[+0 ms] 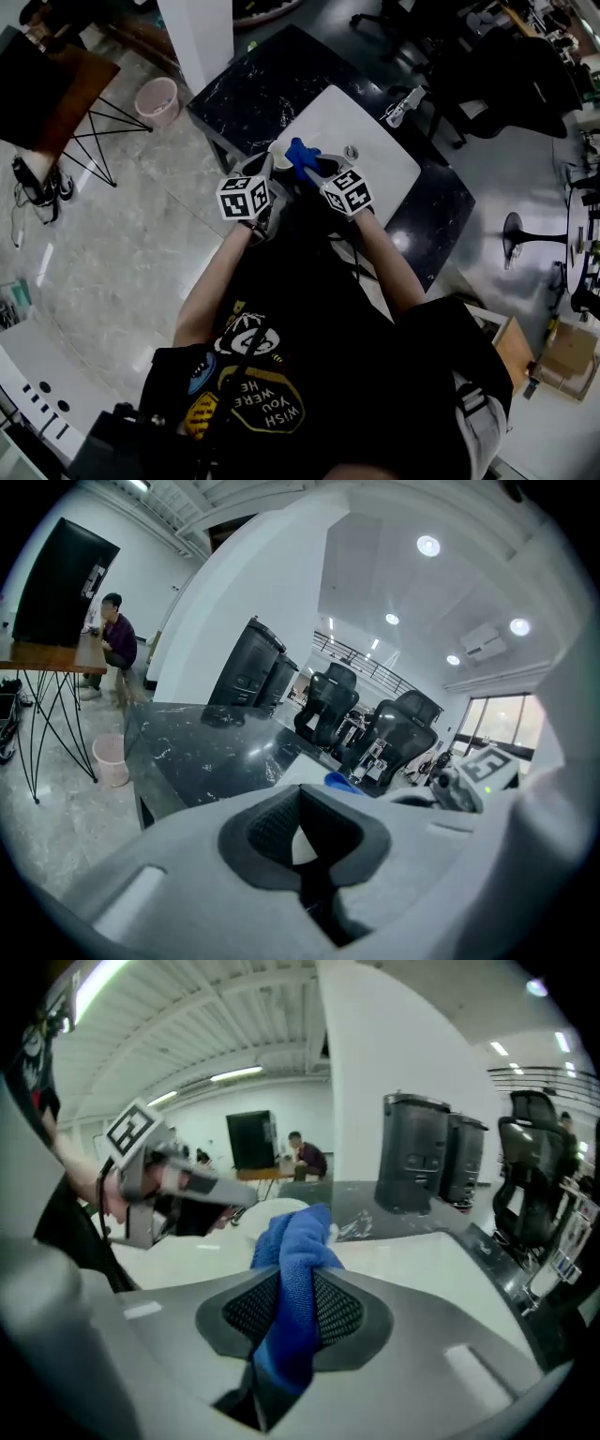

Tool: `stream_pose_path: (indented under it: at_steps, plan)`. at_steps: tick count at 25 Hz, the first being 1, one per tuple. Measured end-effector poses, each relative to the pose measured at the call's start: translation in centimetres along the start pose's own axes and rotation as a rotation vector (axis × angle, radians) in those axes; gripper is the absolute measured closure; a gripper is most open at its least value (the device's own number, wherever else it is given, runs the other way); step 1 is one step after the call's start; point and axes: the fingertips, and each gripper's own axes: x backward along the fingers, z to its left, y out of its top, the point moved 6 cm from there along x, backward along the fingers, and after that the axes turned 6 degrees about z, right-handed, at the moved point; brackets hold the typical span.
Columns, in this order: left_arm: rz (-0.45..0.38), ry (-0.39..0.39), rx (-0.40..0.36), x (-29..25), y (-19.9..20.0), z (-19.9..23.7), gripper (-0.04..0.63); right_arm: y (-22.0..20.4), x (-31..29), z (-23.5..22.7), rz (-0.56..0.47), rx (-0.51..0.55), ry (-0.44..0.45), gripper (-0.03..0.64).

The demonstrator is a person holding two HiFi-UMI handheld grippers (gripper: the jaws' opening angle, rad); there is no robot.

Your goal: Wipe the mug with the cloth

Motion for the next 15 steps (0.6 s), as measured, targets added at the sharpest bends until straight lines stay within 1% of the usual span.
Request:
stream_pose_path:
  at_steps: [2,4,6,7,8,10,11,12,13,14,15]
  plan:
    - [0.006,0.002,-0.002,0.0,0.0,0.0,0.592,-1.5,-0.3,2.9,0.041,0.065,0.075,0.522]
    - [0.009,0.001,-0.004,0.0,0.1,0.0,0.592,-2.4,0.1,5.5,0.038,0.115,0.146,0.522]
    - [0.006,-0.003,-0.003,0.1,0.1,0.1,0.592,-2.2,0.7,6.6,0.007,0.164,0.189,0.522]
    - [0.005,-0.004,-0.001,0.1,0.1,0.1,0.592,-1.5,1.1,6.1,-0.031,0.152,0.184,0.522]
    - [0.005,-0.005,0.002,0.1,0.1,0.1,0.592,-0.5,1.6,5.0,-0.081,0.111,0.159,0.522]
    - [0.004,-0.002,0.007,0.1,0.1,0.2,0.592,1.6,2.2,1.6,-0.162,0.005,0.064,0.522]
    - [0.002,0.001,0.009,0.2,0.1,0.2,0.592,2.3,2.2,0.0,-0.174,-0.036,0.011,0.522]
    - [0.000,0.003,0.011,0.2,0.1,0.2,0.592,2.7,1.9,-1.2,-0.164,-0.066,-0.031,0.522]
    - [-0.001,0.005,0.013,0.2,0.2,0.3,0.592,2.6,1.4,-2.0,-0.139,-0.088,-0.053,0.522]
    - [-0.002,0.007,0.015,0.2,0.2,0.3,0.592,2.1,0.8,-2.2,-0.103,-0.099,-0.053,0.522]
    - [-0.002,0.009,0.018,0.1,0.2,0.3,0.592,1.3,0.2,-1.8,-0.064,-0.096,-0.032,0.522]
